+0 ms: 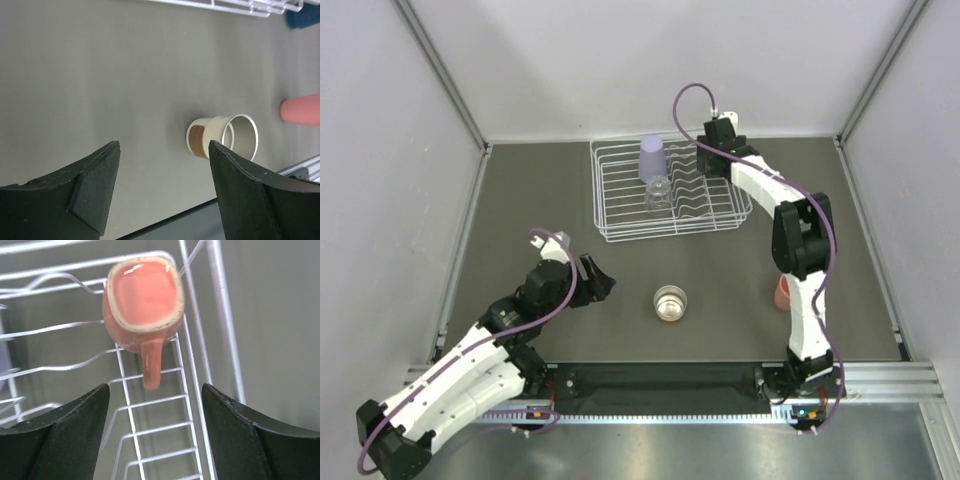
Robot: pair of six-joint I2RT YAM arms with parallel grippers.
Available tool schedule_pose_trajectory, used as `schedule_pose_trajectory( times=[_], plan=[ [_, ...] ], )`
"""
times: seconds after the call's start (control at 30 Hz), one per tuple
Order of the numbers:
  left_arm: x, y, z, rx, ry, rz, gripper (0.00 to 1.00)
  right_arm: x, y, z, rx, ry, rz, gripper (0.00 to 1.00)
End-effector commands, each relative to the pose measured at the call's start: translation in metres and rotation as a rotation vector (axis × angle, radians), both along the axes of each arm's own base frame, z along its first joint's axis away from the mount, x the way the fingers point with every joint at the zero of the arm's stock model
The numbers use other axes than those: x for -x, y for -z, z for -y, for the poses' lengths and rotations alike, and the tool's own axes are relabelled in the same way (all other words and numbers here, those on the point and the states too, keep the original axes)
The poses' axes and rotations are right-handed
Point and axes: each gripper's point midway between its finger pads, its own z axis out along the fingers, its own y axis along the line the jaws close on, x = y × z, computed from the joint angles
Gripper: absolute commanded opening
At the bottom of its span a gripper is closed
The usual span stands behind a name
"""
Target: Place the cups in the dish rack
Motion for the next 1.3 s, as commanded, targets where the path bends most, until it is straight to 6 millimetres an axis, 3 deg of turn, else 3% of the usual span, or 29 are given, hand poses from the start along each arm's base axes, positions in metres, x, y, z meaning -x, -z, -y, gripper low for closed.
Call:
schedule_pose_trajectory(
  times=[0.0, 0.07, 0.1, 0.13, 0.17, 0.2, 0.23, 0.27, 0.3, 0.33, 0.37, 0.4, 0.43, 0.47, 0.5, 0.53, 0.57, 0.6, 0.63, 0.67, 0.73, 0.8, 0.83, 0.87, 0.97, 1.27],
  plan=[
    [0.0, -0.002, 0.01, 0.014, 0.037, -0.014, 0.76, 0.014, -0.09, -0.016, -0.078, -0.041, 0.141, 0.75],
    [0.0, -0.002, 0.014, 0.018, 0.049, -0.032, 0.75, 0.028, -0.096, -0.024, -0.103, -0.078, 0.137, 0.77],
    [0.001, -0.002, 0.016, 0.024, 0.056, -0.041, 0.75, 0.037, -0.117, -0.027, -0.12, -0.094, 0.166, 0.78],
    [0.002, -0.002, 0.019, 0.025, 0.067, -0.051, 0.74, 0.048, -0.114, -0.034, -0.128, -0.121, 0.142, 0.78],
    [0.001, -0.007, 0.022, 0.034, 0.074, -0.049, 0.72, 0.059, -0.136, -0.034, -0.15, -0.135, 0.173, 0.79],
    [0.001, -0.008, 0.023, 0.038, 0.077, -0.059, 0.71, 0.069, -0.142, -0.036, -0.165, -0.144, 0.176, 0.79],
    [0.003, -0.007, 0.027, 0.044, 0.088, -0.073, 0.71, 0.084, -0.133, -0.04, -0.168, -0.166, 0.146, 0.79],
    [0.003, -0.01, 0.03, 0.052, 0.096, -0.076, 0.71, 0.095, -0.137, -0.04, -0.174, -0.175, 0.147, 0.79],
    [0.005, -0.01, 0.033, 0.058, 0.104, -0.087, 0.7, 0.112, -0.162, -0.036, -0.197, -0.182, 0.194, 0.8],
    [0.005, -0.012, 0.04, 0.066, 0.127, -0.092, 0.7, 0.129, -0.147, -0.034, -0.202, -0.184, 0.16, 0.8],
    [0.006, -0.014, 0.044, 0.069, 0.14, -0.094, 0.7, 0.148, -0.169, -0.03, -0.234, -0.197, 0.203, 0.8],
    [0.006, -0.016, 0.047, 0.071, 0.149, -0.092, 0.7, 0.16, -0.17, -0.027, -0.262, -0.196, 0.202, 0.8],
    [0.006, -0.018, 0.054, 0.073, 0.164, -0.094, 0.7, 0.179, -0.151, -0.027, -0.281, -0.222, 0.153, 0.8],
    [0.01, -0.02, 0.061, 0.086, 0.2, -0.102, 0.71, 0.198, -0.168, -0.023, -0.321, -0.24, 0.193, 0.81],
    [0.01, -0.021, 0.066, 0.088, 0.22, -0.097, 0.71, 0.212, -0.166, -0.021, -0.354, -0.241, 0.184, 0.81],
    [0.01, -0.021, 0.074, 0.084, 0.249, -0.104, 0.71, 0.23, -0.144, -0.02, -0.367, -0.26, 0.129, 0.81],
    [0.01, -0.02, 0.078, 0.077, 0.268, -0.114, 0.71, 0.248, -0.156, -0.015, -0.401, -0.27, 0.161, 0.81],
    [0.009, -0.009, 0.081, 0.037, 0.285, -0.141, 0.71, 0.266, -0.132, -0.012, -0.423, -0.267, 0.094, 0.81],
    [0.007, -0.011, 0.086, 0.029, 0.298, -0.137, 0.71, 0.277, -0.127, -0.01, -0.443, -0.269, 0.087, 0.81],
    [0.008, -0.007, 0.087, 0.011, 0.307, -0.153, 0.71, 0.293, -0.136, -0.004, -0.475, -0.278, 0.123, 0.82],
    [0.006, 0.001, 0.094, -0.023, 0.324, -0.177, 0.7, 0.317, -0.111, 0.003, -0.511, -0.246, 0.062, 0.82],
    [0.003, 0.008, 0.096, -0.046, 0.309, -0.193, 0.7, 0.34, -0.115, 0.003, -0.595, -0.264, 0.072, 0.83],
    [0.002, 0.008, 0.1, -0.046, 0.309, -0.189, 0.69, 0.349, -0.104, 0.002, -0.616, -0.27, 0.047, 0.83],
    [0.002, 0.009, 0.101, -0.047, 0.305, -0.19, 0.69, 0.358, -0.11, 0.002, -0.651, -0.29, 0.072, 0.83],
    [0.001, 0.014, 0.109, -0.042, 0.296, -0.194, 0.66, 0.375, -0.104, -0.003, -0.722, -0.316, 0.044, 0.83],
    [0.004, 0.035, 0.135, -0.073, 0.271, -0.228, 0.6, 0.398, -0.094, -0.004, -0.773, -0.34, 0.001, 0.84]
  ],
)
